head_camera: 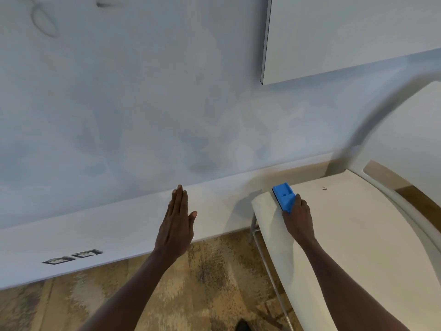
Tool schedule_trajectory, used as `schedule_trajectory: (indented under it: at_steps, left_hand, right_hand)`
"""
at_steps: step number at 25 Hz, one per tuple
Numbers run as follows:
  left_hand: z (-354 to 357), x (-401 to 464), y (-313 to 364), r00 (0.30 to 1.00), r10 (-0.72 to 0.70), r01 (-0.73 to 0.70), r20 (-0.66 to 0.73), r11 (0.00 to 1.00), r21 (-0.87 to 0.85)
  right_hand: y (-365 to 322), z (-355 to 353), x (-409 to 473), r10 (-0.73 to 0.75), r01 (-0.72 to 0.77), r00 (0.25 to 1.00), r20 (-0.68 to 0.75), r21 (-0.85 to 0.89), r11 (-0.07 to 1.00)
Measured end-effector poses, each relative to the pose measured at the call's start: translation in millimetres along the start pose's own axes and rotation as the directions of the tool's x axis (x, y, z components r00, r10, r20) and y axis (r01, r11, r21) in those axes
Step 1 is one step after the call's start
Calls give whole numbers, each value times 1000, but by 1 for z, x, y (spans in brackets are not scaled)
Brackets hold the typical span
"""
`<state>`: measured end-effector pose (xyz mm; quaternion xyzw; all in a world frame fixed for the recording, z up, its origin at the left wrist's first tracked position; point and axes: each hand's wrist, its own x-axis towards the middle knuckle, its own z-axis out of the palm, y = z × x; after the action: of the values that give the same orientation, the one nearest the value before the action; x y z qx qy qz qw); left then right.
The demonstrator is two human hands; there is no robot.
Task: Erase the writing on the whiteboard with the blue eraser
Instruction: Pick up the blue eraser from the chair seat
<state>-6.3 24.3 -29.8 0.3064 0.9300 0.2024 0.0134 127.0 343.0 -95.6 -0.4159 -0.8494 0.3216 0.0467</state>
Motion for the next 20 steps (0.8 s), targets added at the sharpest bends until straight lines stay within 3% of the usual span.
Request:
schedule_trajectory:
  at_steps: [8,13,20]
  left_hand:
    - [-52,7,6,982,7,-15,-188,999,-41]
    - [-110,4,0,954,35,-32,-297,999,16]
    - [-208,-3,-31,845,74,-75,-530,997,20]
  right_hand:
    - [-88,-20,-32,-314,335,932,-182,99,937]
    - [-173,-42,-67,-514,561,806,-294,105,821]
    - [-309,-79,-133,-645,757,619,-448,121,643]
